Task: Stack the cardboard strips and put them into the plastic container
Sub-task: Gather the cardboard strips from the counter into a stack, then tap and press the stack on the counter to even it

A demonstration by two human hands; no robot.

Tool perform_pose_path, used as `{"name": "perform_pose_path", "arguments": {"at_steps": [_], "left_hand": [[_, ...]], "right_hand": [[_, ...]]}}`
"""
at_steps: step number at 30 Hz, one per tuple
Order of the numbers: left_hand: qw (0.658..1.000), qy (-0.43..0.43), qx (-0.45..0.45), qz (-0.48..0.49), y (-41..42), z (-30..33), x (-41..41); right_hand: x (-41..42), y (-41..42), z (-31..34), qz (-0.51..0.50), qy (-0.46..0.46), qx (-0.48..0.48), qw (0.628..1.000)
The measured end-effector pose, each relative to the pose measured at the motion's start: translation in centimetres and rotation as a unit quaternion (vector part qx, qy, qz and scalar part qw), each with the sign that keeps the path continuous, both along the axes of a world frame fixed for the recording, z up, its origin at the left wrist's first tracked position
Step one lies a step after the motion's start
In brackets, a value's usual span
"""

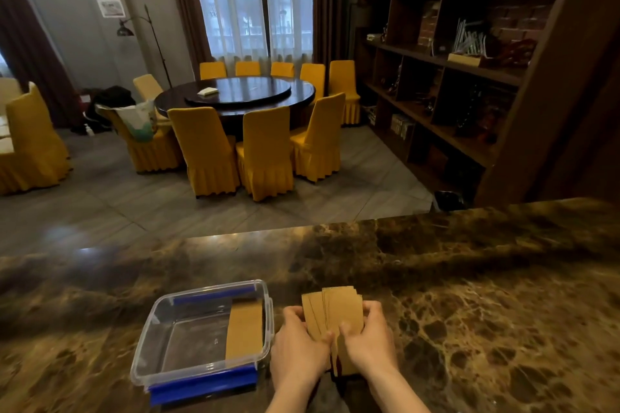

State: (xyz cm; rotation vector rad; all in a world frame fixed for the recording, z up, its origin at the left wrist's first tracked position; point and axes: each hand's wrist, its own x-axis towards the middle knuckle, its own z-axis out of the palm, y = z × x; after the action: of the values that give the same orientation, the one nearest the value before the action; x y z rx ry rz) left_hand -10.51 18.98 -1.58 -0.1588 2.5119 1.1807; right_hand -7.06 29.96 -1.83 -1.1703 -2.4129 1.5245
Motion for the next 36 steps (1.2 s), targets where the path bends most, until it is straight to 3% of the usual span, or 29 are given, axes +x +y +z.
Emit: {"name": "perform_pose_path", "arguments": {"at_steps": [4,10,12,17,24,29,33,36], "left_hand": [[0.998,0.0,-0.06,-0.007,0.5,-0.4,-0.9],[0.996,-0.054,-0.069,-0.023,0.7,-1.0,-2.9],[0.994,-0.062,-0.085,-0.031,0.8,-1.4,-3.1],[0.994,-0.02,-0.089,-0.051,1.0,-0.2,-0.7],[0.995,-0.07,-0.048,-0.044,0.2,-0.9,1.7],[0.983,-0.147,0.11,0.002,-0.4,-1.6,1.5],[0.984,-0.079,0.156,-0.04,-1.4,-2.8,2.2],[0.992,0.002,0.109,-0.059,-1.6,-2.5,2.9]], "right_hand": [[-0.7,-0.3,-0.4,0.017,-0.021,0.045,0.999],[-1.4,-0.1,-0.6,0.052,-0.068,0.191,0.978],[-1.4,0.0,-0.7,0.053,-0.085,0.199,0.975],[0.4,0.1,0.5,0.038,-0.076,0.15,0.985],[3.1,-1.1,-0.6,0.015,-0.083,0.064,0.994],[3.2,-1.3,-1.6,-0.007,-0.02,-0.007,1.0],[3.5,-1.4,-1.9,0.004,0.057,-0.062,0.996],[3.7,-1.9,-1.5,0.003,0.116,-0.123,0.986]]}}
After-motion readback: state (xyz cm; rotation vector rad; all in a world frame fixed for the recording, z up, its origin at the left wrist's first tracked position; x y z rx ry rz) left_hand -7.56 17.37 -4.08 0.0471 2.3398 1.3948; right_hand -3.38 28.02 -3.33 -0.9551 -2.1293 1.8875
